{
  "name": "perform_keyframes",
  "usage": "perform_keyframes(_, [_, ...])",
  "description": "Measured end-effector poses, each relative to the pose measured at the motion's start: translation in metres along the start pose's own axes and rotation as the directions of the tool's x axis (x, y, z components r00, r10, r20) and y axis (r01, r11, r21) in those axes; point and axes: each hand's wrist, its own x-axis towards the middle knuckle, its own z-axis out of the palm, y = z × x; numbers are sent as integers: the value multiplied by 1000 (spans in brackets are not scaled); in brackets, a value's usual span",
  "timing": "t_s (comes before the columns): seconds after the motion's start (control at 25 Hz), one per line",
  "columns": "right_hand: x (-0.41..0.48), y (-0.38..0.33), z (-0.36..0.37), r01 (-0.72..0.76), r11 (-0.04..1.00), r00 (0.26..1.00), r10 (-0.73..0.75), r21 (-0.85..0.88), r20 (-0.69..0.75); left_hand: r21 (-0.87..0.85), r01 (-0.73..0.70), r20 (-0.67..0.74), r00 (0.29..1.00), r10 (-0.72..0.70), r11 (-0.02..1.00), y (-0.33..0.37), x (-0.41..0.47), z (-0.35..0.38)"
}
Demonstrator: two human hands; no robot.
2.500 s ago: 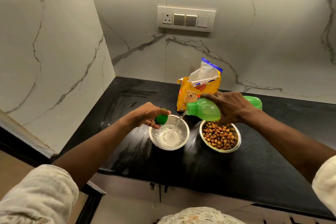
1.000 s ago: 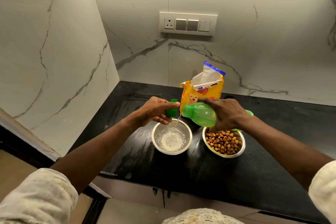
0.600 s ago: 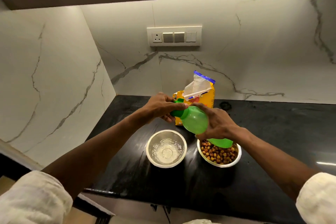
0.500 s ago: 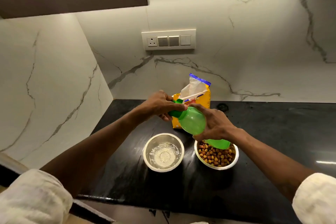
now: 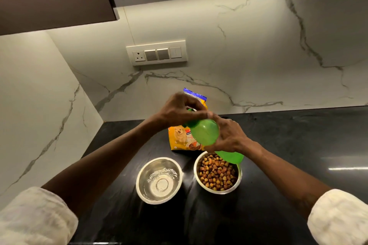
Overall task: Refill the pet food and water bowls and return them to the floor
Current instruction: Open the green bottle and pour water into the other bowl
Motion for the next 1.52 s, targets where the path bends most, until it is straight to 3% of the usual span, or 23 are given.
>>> perform_keyframes(0.08, [0, 7, -4, -25, 1000, 999, 25, 3, -28, 160, 125, -184, 978, -95, 979, -4, 15, 2])
perform_keyframes(0.12, [1, 10, -6, -35, 999, 999, 35, 11, -35, 250, 253, -149, 964, -221, 935, -5, 21, 2])
perform_keyframes(0.2, [3, 16, -10, -36, 999, 999, 37, 15, -36, 202, 488, 67, 858, -509, 849, -1, 28, 4])
perform_keyframes(0.24, [3, 18, -11, -35, 999, 999, 36, 18, -39, 145, 506, 150, 838, -524, 850, -1, 30, 2])
perform_keyframes(0.32, [5, 24, -13, -35, 999, 998, 36, 14, -48, 126, 300, 221, 921, -322, 946, -5, 38, -6])
perform_keyframes(0.4, [6, 29, -12, -35, 999, 998, 35, 0, -58, 100, 113, 339, 930, -141, 989, -5, 41, -14])
perform_keyframes(0.44, [7, 31, -13, -39, 999, 997, 39, -2, -66, 26, 114, 366, 923, -116, 993, -2, 42, -15])
perform_keyframes(0.52, [11, 35, -15, -38, 999, 997, 39, 7, -71, -168, 197, 263, 953, -148, 966, 1, 49, -11])
perform_keyframes(0.56, [13, 36, -16, -29, 1000, 997, 30, 10, -74, -176, 248, 183, 959, -216, 953, 2, 53, -6])
perform_keyframes(0.64, [18, 38, -17, -11, 1000, 996, 12, 5, -87, 45, 410, 95, 906, -412, 911, 2, 61, 3])
perform_keyframes(0.72, [21, 42, -17, 6, 1000, 996, -7, -18, -94, 117, 557, 142, 810, -569, 823, 4, 63, 6])
perform_keyframes(0.8, [22, 48, -17, 13, 999, 995, -16, -29, -102, 113, 481, 194, 848, -494, 870, 5, 65, 1])
perform_keyframes(0.88, [25, 56, -18, 13, 999, 993, -17, -38, -116, 253, 198, 258, 930, -263, 947, 6, 69, -1])
perform_keyframes(0.96, [31, 65, -20, 9, 999, 991, -14, -41, -129, 287, 47, 245, 962, -121, 957, 14, 73, 7])
perform_keyframes(1.04, [38, 72, -20, 8, 1000, 989, -12, -26, -150, 311, 114, 62, 988, -140, 943, 16, 86, 19])
perform_keyframes(1.12, [46, 78, -20, 12, 999, 983, -18, -32, -184, 327, 312, -88, 950, -300, 892, 11, 103, 26])
perform_keyframes(1.2, [55, 86, -20, 15, 999, 982, -22, -41, -186, 245, 424, -8, 900, -435, 872, 13, 115, 27])
perform_keyframes(1.28, [63, 97, -19, 4, 999, 984, -12, -44, -178, 329, 297, 86, 936, -342, 896, 13, 127, 27])
perform_keyframes(1.4, [75, 112, -20, -4, 999, 982, 13, 47, -189, 584, -83, 281, 954, -105, 807, 18, 144, 32])
perform_keyframes(1.44, [79, 116, -20, 3, 996, 981, 15, 89, -192, 580, -149, 323, 945, -57, 801, 19, 150, 33])
perform_keyframes(1.52, [88, 124, -20, 6, 985, 983, 26, 174, -182, 464, -121, 281, 959, -17, 877, 11, 165, 36])
